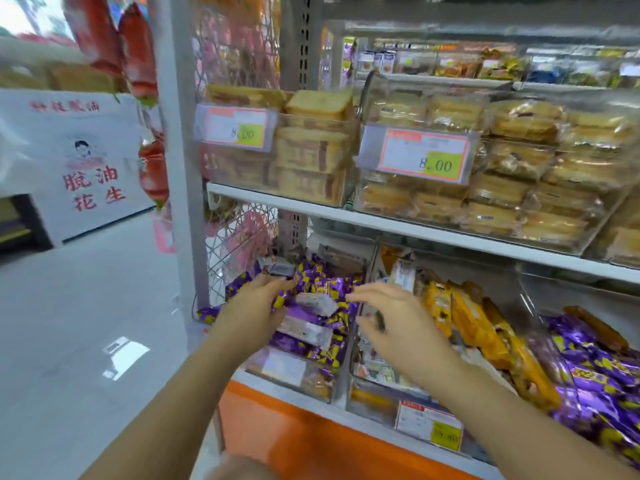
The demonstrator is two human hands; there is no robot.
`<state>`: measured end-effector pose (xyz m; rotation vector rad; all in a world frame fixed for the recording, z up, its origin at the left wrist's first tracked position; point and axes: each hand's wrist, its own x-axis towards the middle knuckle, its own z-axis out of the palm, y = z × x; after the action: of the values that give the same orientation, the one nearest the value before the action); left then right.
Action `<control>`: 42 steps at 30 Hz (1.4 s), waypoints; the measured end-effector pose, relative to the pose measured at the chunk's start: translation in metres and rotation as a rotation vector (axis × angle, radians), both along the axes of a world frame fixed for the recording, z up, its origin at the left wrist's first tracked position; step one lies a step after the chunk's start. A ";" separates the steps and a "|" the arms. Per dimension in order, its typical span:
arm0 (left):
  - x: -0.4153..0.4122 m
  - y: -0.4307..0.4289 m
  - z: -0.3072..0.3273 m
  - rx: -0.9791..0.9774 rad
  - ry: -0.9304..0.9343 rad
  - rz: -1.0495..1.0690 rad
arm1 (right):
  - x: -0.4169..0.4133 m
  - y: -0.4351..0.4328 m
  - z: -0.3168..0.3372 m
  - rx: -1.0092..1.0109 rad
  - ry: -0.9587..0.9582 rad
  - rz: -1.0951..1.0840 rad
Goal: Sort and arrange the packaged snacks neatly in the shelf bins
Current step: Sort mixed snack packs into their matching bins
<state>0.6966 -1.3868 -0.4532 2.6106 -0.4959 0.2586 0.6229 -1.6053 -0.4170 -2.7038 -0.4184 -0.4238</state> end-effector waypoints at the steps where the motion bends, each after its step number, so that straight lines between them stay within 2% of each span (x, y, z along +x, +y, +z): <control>1: 0.008 0.013 -0.003 0.027 0.019 0.042 | 0.008 0.009 0.000 -0.003 0.034 0.031; 6: 0.030 0.050 -0.010 0.209 0.199 0.062 | 0.060 0.060 -0.007 -0.005 0.227 0.116; 11: 0.047 0.047 -0.014 0.268 0.296 0.040 | 0.112 0.094 -0.033 -0.044 0.378 0.124; 18: 0.068 0.046 -0.025 0.198 0.356 0.035 | 0.157 0.112 -0.043 -0.123 0.480 0.176; 25: 0.068 0.048 -0.030 0.192 0.304 0.050 | 0.177 0.125 -0.044 -0.306 0.475 0.186; 30: 0.066 0.050 -0.027 0.221 0.268 0.085 | 0.178 0.124 -0.048 -0.188 0.357 0.123; 38: 0.057 0.053 -0.027 0.141 0.111 0.139 | 0.172 0.111 -0.048 0.045 0.260 0.026; 42: 0.059 0.051 -0.026 0.208 0.193 0.113 | 0.167 0.112 -0.051 -0.038 0.403 0.124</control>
<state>0.7557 -1.3358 -0.4796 2.8332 -0.3240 -0.0118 0.7902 -1.4932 -0.4677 -2.6883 -0.4745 0.1657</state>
